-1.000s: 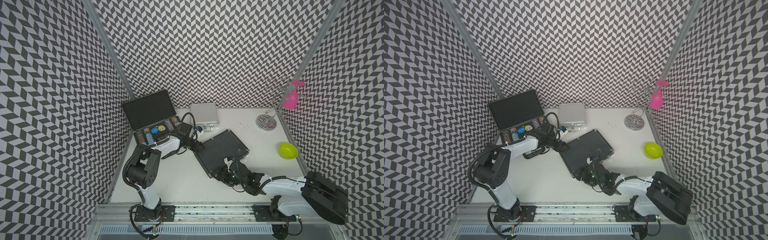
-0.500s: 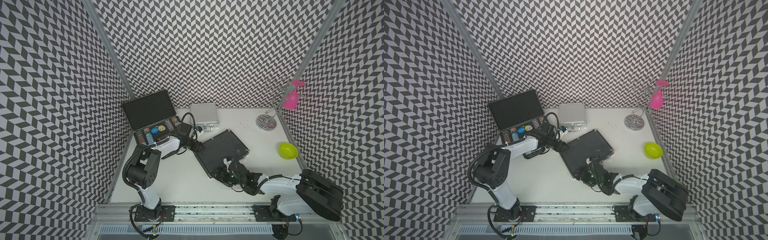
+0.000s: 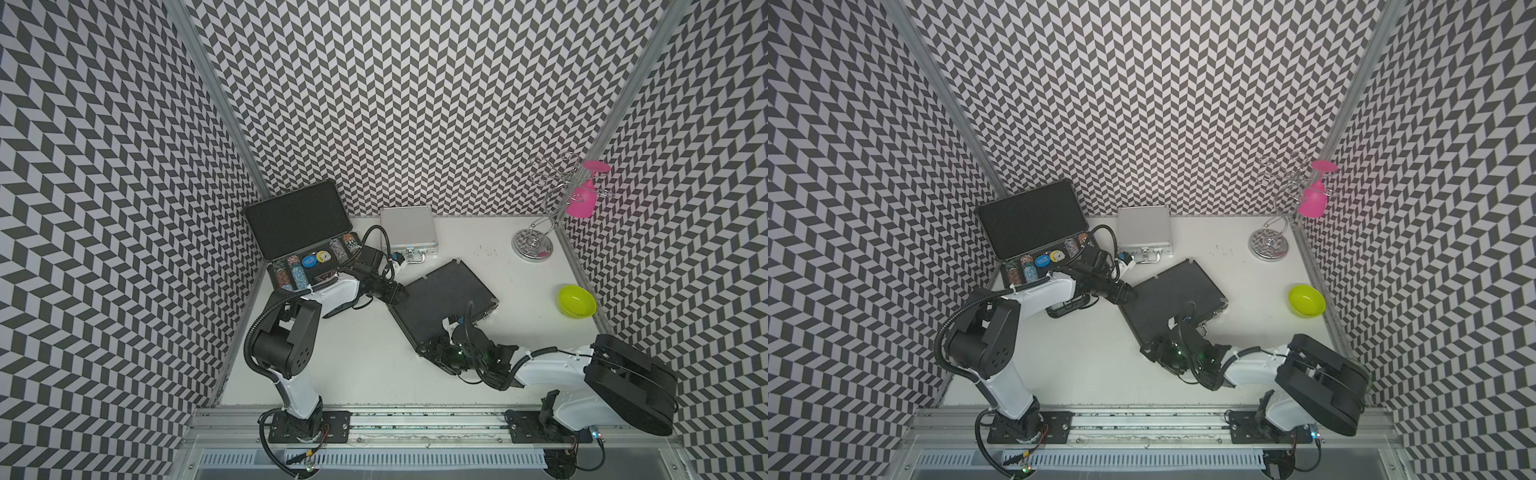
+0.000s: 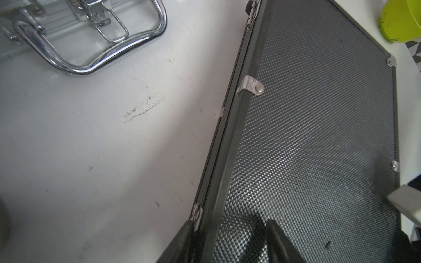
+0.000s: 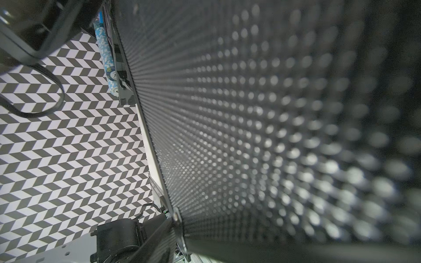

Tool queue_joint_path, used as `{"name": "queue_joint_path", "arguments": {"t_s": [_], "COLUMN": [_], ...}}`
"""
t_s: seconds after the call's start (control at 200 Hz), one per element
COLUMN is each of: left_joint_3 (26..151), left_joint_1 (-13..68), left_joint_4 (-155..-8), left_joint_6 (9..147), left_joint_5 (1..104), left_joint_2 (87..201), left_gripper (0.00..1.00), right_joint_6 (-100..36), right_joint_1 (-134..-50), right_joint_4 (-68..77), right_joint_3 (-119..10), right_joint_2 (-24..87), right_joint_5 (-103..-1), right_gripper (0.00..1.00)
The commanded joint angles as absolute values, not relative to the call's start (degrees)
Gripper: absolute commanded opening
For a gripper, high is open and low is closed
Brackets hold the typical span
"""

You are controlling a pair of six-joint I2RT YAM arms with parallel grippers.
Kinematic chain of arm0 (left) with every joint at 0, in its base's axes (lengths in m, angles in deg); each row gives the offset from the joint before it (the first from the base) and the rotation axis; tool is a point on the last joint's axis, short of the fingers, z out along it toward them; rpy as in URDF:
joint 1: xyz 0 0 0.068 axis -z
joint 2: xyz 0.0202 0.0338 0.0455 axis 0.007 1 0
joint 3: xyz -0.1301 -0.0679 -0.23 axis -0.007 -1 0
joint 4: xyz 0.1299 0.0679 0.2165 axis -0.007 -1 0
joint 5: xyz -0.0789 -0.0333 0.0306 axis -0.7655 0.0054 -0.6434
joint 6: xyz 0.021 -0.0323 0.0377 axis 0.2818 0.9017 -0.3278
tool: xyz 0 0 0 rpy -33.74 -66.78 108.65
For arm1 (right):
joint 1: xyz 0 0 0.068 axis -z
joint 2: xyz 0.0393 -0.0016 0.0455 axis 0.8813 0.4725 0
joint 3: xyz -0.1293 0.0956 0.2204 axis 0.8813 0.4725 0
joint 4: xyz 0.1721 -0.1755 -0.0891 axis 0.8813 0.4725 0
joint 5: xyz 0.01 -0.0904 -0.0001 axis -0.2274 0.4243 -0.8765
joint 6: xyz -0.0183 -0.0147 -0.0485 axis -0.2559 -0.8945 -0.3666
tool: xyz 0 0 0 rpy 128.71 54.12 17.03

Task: Close the poker set cases
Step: Fasten the fastener on the poker set case.

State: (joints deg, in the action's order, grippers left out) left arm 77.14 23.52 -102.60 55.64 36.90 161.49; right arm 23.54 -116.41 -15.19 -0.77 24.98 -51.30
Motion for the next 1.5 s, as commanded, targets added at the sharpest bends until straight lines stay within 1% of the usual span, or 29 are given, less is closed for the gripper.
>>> {"name": "queue_joint_path", "arguments": {"t_s": [0.0, 0.165, 0.245, 0.461, 0.636, 0.841, 1.046, 1.267, 1.497], "left_joint_3": [74.97, 74.97, 75.1, 76.41, 76.56, 76.61, 79.14, 78.42, 78.62], "left_joint_1": [25.22, 25.18, 25.16, 24.74, 24.76, 24.62, 24.95, 25.2, 25.28], "left_joint_4": [-108.22, -108.3, -108.48, -108.72, -108.56, -108.42, -109.07, -109.06, -108.85], "left_joint_6": [55.47, 55.43, 55.19, 55.59, 55.82, 56.04, 55.83, 55.65, 55.64], "left_joint_5": [34.6, 34.83, 35.57, 36.14, 35.99, 36.87, 36.96, 36.35, 36.34], "left_joint_2": [161.2, 161.23, 161.29, 161.35, 161.54, 161.76, 162.53, 163.02, 163.0], "left_gripper": [0.51, 0.51, 0.51, 0.51, 0.52, 0.52, 0.56, 0.55, 0.55], "right_joint_6": [24.24, 24.57, 24.21, 23.58, 23.48, 21.92, 21.83, 22.98, 27.32], "right_joint_1": [-115.49, -115.34, -115.04, -114.98, -114.72, -114.71, -114.66, -114.95, -117.23], "right_joint_4": [-16.78, -16.21, -14.56, -9.14, -11.78, -8.84, -8.42, -11.47, -8.35], "right_joint_3": [-0.94, -0.15, 0.1, 0.24, 1.11, 0.49, -0.34, -0.5, -0.14], "right_joint_2": [25.67, 25.62, 24.76, 21.89, 22.16, 17.24, 17.51, 19.87, 16.81], "right_joint_5": [-42.43, -40.0, -39.64, -38.27, -38.05, -35.28, -34.54, -38.97, -36.54], "right_gripper": [0.69, 0.63, 0.63, 0.72, 0.74, 0.79, 0.8, 0.79, 0.79]}}
